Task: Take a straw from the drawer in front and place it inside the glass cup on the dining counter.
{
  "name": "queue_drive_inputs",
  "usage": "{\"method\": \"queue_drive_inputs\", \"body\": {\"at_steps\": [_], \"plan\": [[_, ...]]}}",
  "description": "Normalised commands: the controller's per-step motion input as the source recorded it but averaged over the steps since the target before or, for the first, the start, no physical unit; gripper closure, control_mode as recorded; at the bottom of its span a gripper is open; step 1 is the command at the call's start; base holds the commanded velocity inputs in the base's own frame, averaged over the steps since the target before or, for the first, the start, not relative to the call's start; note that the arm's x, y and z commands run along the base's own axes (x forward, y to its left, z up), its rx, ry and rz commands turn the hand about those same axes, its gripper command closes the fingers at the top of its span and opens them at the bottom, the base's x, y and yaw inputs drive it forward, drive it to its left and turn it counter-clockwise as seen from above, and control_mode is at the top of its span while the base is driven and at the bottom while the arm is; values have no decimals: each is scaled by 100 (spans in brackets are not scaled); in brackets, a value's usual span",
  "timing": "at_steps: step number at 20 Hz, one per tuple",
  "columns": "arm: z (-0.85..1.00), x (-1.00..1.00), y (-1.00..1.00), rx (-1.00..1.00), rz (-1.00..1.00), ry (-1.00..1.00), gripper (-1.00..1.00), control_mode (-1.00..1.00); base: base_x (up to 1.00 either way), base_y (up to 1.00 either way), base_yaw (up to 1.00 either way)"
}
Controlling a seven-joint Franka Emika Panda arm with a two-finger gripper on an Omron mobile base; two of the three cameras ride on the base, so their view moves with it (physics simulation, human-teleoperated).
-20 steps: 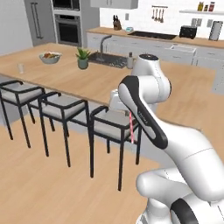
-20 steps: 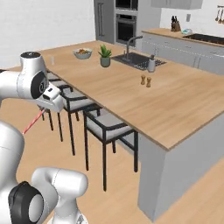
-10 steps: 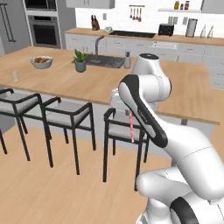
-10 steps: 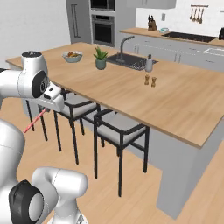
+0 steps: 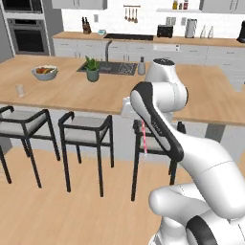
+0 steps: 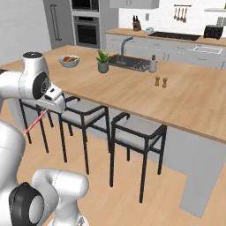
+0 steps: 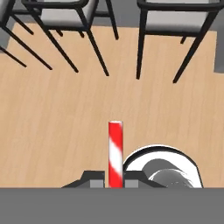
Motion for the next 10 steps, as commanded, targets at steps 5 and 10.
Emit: {"method": "queue_drive_inputs", "body": {"at_steps": [5,10], "plan": [[0,0,0,0,0,0,100,100,0,100,-23],[0,0,0,0,0,0,100,100,0,100,-20]]}}
